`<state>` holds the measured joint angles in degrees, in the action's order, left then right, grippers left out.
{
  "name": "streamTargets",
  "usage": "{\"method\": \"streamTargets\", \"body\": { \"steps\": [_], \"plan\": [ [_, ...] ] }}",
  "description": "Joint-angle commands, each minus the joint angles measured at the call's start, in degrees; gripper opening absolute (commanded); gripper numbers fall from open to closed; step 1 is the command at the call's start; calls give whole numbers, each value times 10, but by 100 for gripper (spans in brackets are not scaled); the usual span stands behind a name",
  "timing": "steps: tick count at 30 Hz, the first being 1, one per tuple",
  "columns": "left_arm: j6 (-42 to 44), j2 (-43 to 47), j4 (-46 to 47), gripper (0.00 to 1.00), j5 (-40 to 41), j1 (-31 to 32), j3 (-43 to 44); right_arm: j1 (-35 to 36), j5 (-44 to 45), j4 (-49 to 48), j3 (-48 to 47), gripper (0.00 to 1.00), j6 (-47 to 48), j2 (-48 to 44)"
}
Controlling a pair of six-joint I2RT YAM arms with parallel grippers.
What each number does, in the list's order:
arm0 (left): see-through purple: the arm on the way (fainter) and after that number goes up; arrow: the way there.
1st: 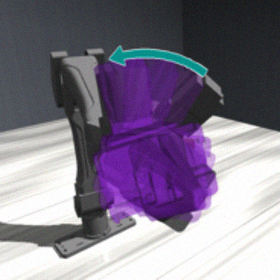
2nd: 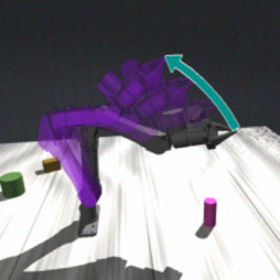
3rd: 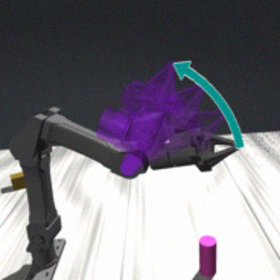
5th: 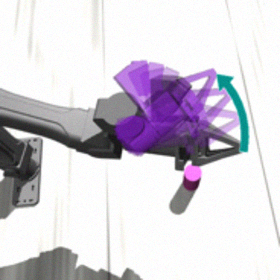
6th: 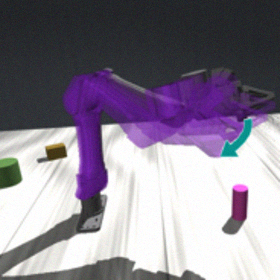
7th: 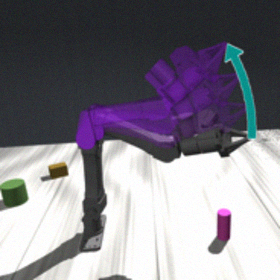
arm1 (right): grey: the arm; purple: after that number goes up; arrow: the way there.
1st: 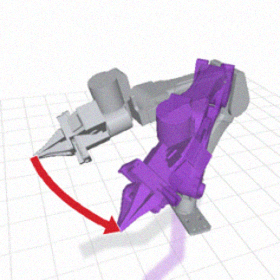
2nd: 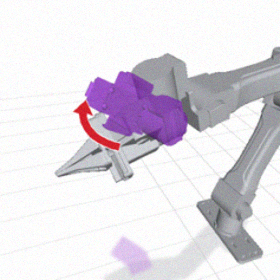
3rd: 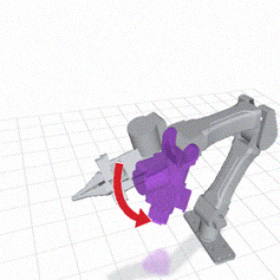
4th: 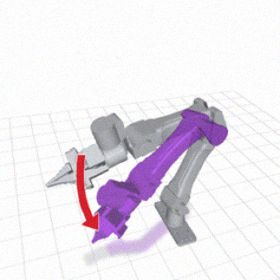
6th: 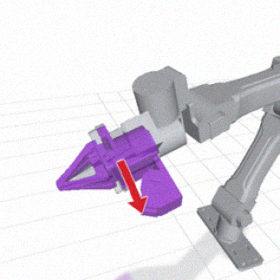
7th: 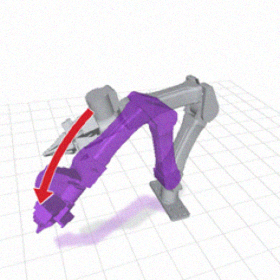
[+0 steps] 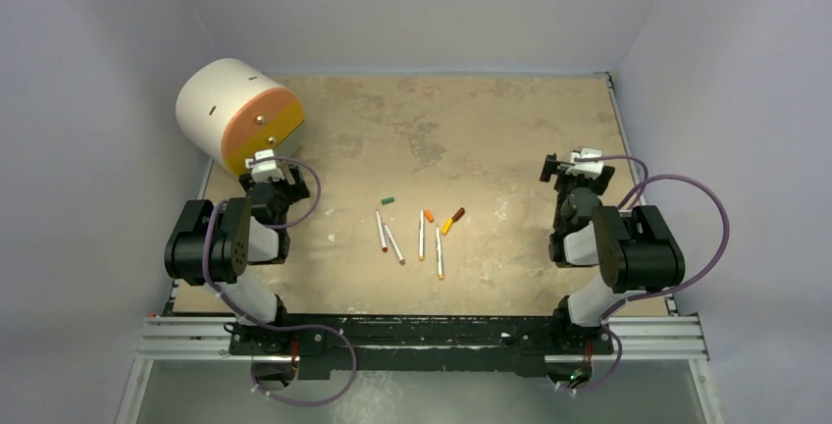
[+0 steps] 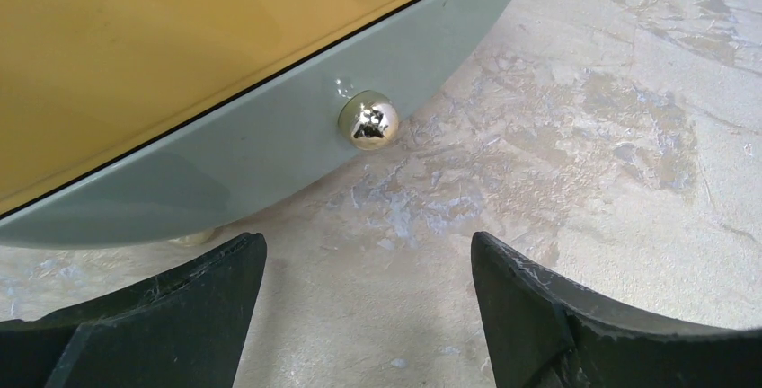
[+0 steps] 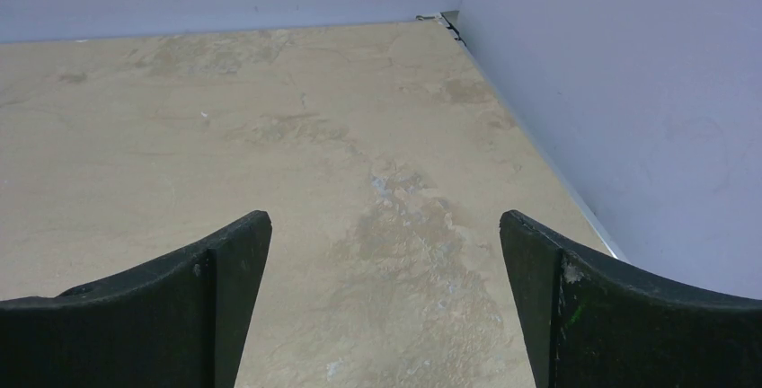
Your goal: Insert the pens into the pen caps
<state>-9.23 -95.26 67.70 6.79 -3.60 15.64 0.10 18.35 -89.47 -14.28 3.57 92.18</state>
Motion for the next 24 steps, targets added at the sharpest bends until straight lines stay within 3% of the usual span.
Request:
{"method": "streamTargets", "body": {
  "steps": [1,17,20,22,24],
  "plan": [
    [10,3,21,84,6,3,11,2,-3,-30,-16,100,-2,-10],
    [24,4,28,84,-35,3,7,-12,-22,14,-34,100,-19,-22],
    [21,22,32,84,-28,3,-1,-14,-37,183,-81,100,-20,-134],
    [18,49,-13,84,-23,3,11,-14,-79,333,-131,100,-80,-221],
    [24,83,-74,84,-34,4,29,-14,-133,424,-181,100,-119,-290]
  ]
}}
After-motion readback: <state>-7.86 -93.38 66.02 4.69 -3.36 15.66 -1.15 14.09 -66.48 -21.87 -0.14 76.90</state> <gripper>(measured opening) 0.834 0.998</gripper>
